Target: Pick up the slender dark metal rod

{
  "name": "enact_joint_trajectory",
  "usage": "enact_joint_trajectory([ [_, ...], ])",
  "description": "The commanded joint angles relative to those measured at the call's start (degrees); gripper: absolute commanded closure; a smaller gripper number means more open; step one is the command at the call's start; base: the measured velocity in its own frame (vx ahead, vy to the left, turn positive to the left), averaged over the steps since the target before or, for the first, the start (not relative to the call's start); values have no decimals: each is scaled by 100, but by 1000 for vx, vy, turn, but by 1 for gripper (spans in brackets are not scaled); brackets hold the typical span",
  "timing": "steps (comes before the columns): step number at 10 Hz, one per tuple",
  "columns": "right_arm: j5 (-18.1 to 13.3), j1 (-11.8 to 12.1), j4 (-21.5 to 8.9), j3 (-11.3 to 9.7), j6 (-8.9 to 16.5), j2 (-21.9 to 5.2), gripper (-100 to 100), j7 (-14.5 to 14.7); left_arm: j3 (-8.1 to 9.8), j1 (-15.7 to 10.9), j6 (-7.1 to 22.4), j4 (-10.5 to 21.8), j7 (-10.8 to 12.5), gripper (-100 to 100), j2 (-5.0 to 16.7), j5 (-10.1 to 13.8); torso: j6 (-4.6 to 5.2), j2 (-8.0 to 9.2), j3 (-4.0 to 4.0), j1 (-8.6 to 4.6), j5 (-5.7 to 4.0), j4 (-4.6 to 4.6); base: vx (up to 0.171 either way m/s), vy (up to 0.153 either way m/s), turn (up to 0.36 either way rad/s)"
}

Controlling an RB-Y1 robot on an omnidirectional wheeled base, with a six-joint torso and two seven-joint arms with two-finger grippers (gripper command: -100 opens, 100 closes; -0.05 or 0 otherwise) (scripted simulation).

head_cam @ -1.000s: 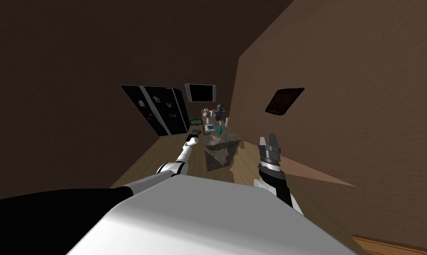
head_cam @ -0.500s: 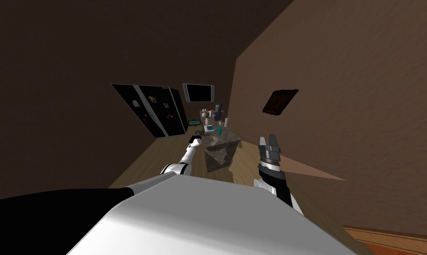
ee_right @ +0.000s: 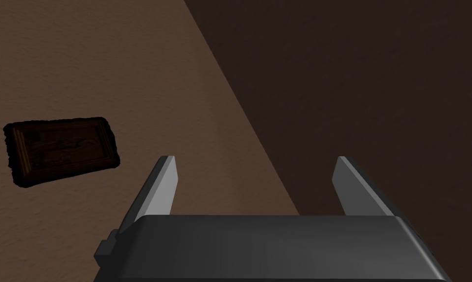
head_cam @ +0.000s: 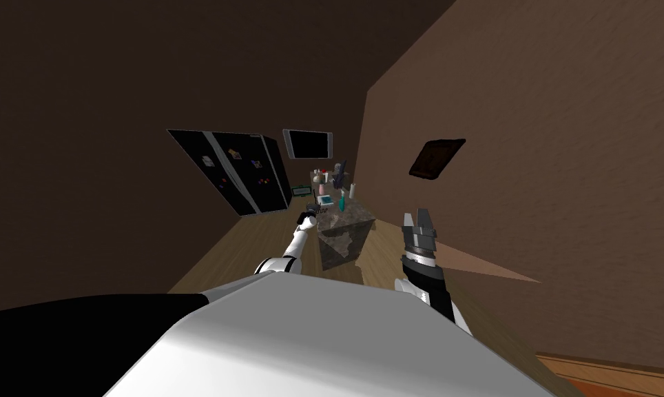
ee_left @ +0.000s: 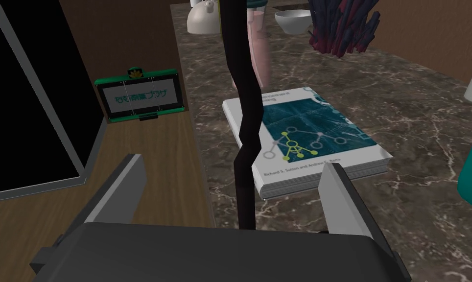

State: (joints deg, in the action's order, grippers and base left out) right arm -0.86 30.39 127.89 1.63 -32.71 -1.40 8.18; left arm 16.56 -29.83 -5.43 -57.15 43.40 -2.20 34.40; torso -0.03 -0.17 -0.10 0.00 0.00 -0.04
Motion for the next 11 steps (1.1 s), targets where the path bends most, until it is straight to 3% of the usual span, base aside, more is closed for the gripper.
enact_joint_trajectory([
  [1,0,0,0,0,0,0,0,0,0,0,0,0,0,-100,0,0,0,0,0,0,0,0,0,0,0],
  [2,0,0,0,0,0,0,0,0,0,0,0,0,0,100,0,0,0,4,2,-2,0,1,0,0,0],
  [6,0,0,0,0,0,0,0,0,0,0,0,0,0,100,0,0,0,7,4,-3,-1,2,0,0,0],
  [7,0,0,0,0,0,0,0,0,0,0,0,0,0,0,0,0,0,7,4,-3,-1,2,0,0,0],
  [8,0,0,0,0,0,0,0,0,-6,23,3,11,9,-100,159,19,0,7,4,-3,-1,2,-51,-20,-28],
  [11,0,-2,0,-1,0,0,0,0,2,75,0,36,41,-100,537,90,0,54,31,-6,-2,11,-118,-19,-42],
])
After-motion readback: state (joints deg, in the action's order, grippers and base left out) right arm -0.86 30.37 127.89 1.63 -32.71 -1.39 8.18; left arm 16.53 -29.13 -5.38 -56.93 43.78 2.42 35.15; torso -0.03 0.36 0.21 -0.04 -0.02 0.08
